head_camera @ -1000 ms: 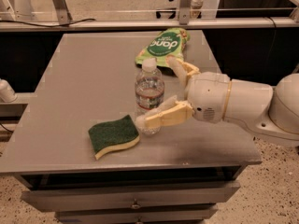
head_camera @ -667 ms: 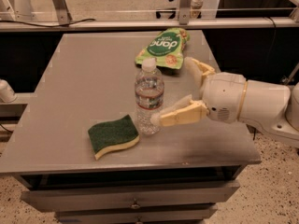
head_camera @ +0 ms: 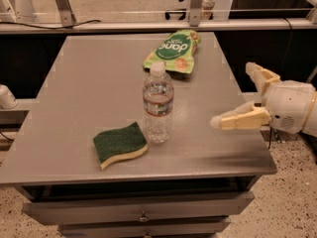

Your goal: Move water bottle near sponge

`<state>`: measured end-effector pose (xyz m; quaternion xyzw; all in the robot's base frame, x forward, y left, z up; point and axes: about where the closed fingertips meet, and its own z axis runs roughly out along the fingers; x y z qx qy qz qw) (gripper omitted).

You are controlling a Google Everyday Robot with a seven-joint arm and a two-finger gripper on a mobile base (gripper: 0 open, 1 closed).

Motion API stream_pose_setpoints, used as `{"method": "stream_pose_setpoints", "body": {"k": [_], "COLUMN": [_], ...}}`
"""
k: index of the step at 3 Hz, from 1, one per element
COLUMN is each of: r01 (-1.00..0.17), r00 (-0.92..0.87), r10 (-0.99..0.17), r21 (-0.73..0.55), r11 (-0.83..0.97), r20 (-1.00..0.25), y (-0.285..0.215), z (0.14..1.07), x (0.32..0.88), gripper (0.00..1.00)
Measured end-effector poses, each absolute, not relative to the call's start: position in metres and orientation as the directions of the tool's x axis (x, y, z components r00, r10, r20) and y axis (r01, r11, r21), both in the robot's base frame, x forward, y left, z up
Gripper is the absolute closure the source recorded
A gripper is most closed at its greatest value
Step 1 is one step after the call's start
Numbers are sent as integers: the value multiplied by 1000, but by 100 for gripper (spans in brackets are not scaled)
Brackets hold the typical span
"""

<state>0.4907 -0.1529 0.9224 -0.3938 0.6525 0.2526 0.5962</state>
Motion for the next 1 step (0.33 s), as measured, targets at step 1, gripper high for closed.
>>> {"method": "stream_pose_setpoints", "body": {"k": [1], "r01": [-809], "r00": [21], "r10": [-216], "r21": [-143], "r11": [570], "r20": [-976], "y": [-159], "z": [923], "x": [492], "gripper": [0]}}
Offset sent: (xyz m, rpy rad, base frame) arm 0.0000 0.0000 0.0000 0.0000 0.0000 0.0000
